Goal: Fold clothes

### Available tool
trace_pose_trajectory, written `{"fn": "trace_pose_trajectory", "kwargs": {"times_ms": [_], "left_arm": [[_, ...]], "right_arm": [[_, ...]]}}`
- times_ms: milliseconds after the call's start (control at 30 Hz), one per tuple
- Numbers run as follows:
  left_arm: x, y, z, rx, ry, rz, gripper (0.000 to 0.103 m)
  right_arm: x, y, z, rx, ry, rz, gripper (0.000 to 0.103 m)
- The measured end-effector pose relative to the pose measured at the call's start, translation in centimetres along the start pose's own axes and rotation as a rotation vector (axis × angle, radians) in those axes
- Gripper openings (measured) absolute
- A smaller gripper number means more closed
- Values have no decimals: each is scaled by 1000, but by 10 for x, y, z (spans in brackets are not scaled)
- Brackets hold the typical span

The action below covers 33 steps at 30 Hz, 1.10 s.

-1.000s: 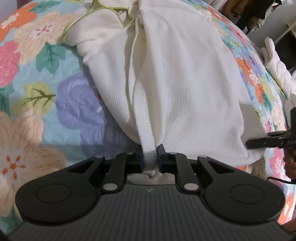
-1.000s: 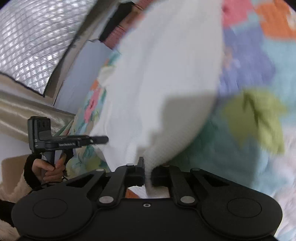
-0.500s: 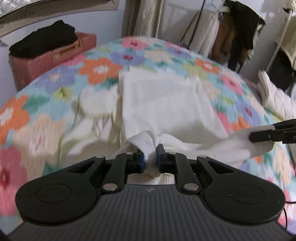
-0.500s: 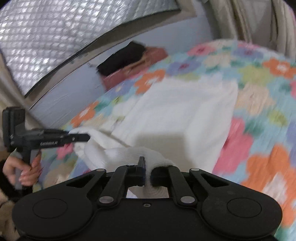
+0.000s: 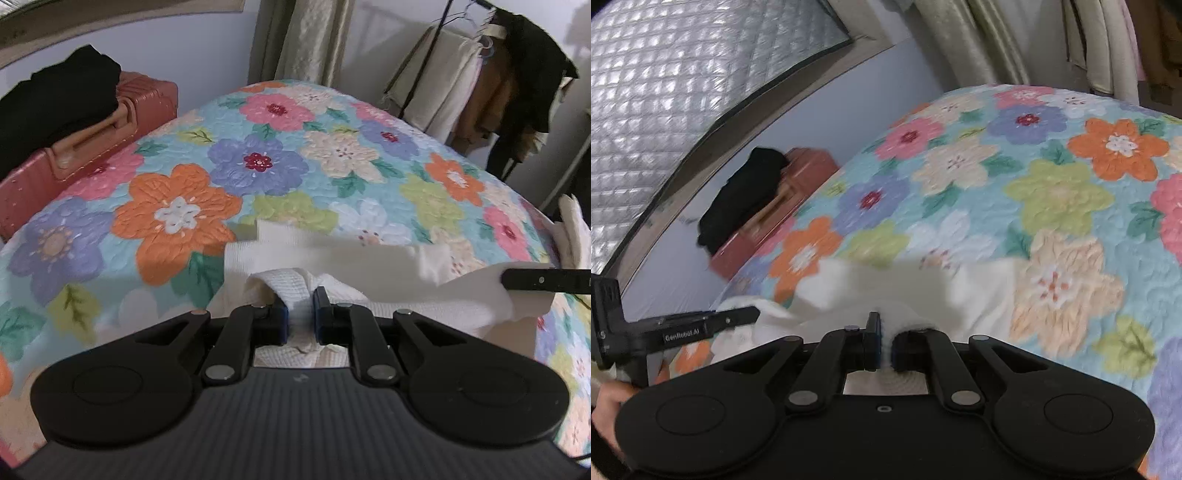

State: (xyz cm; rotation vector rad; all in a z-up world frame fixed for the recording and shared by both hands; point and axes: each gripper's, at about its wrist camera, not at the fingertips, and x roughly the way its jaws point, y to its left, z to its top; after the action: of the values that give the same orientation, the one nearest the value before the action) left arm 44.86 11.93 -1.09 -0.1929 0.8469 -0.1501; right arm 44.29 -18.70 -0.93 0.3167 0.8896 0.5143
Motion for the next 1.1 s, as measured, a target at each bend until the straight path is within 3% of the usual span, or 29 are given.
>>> {"fn": "trace_pose_trajectory", "kwargs": {"times_ms": [233, 333, 367, 467, 633, 767, 833, 867, 967, 1100], "left_arm": [[48, 9, 11, -4, 64, -5, 12], [76, 21, 15, -77, 119, 4, 14], [85, 26, 16, -101, 137, 8, 15], [96, 42, 22, -185, 154, -29, 16], [88, 61, 26, -249, 127, -108, 18], [82, 84, 27, -390, 98, -162, 30], [79, 95, 28, -451, 78, -166, 37], [73, 95, 32, -423, 48, -135, 39], [51, 79, 43, -199, -24, -43, 42], [32, 46, 41, 50, -32, -53, 44]], "right_arm": [[42, -36, 6, 74, 85, -4, 7], [67, -56, 8, 169, 136, 7, 19], [75, -60, 9, 183, 150, 18, 35], [83, -61, 8, 183, 125, 47, 42], [75, -57, 10, 139, 51, 105, 44], [69, -75, 15, 311, 26, 193, 54], [64, -70, 16, 261, 16, 164, 57], [61, -68, 17, 236, 10, 150, 57], [54, -60, 19, 160, -6, 106, 58], [43, -50, 22, 60, -27, 48, 58]]}}
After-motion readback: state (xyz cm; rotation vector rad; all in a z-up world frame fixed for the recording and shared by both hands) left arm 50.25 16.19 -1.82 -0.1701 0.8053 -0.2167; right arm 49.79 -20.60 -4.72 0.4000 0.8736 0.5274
